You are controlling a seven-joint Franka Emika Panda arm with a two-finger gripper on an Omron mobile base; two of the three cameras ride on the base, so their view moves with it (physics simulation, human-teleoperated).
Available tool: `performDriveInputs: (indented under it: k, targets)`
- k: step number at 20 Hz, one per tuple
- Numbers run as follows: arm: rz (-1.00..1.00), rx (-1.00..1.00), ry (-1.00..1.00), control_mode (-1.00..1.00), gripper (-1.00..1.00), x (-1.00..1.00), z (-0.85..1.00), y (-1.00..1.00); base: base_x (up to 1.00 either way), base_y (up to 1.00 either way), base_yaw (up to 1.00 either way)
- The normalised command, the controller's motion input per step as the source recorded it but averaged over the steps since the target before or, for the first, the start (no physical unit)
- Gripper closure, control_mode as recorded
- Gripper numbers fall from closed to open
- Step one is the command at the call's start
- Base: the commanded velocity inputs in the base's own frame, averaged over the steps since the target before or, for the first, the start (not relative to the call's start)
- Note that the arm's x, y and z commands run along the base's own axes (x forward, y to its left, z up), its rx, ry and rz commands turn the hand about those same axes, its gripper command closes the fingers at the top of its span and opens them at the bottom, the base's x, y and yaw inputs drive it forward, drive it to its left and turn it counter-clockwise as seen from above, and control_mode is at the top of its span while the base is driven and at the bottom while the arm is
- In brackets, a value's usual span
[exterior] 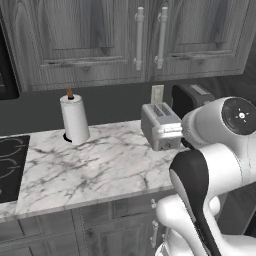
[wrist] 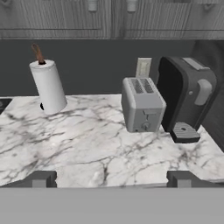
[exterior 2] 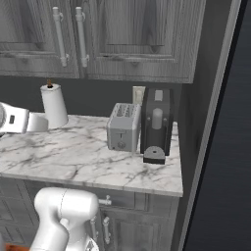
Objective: Close all open cabinet doors.
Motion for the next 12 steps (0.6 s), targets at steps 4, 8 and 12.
performDriveInputs:
  k: [4,8,12]
  targets:
    - [0.0,-0.01,0.01,-1.0,-1.0,-0.01,-0.03,0.05,0.0,0.0,0.0]
    - [0.0,0.0,0.0,-1.0,-1.0,-0.03,-0.05,0.0,0.0,0.0,0.0]
    - [0.0,0.0,0.02,-1.0,-1.0,0.0,-0.11,0.0,0.0,0.0,0.0]
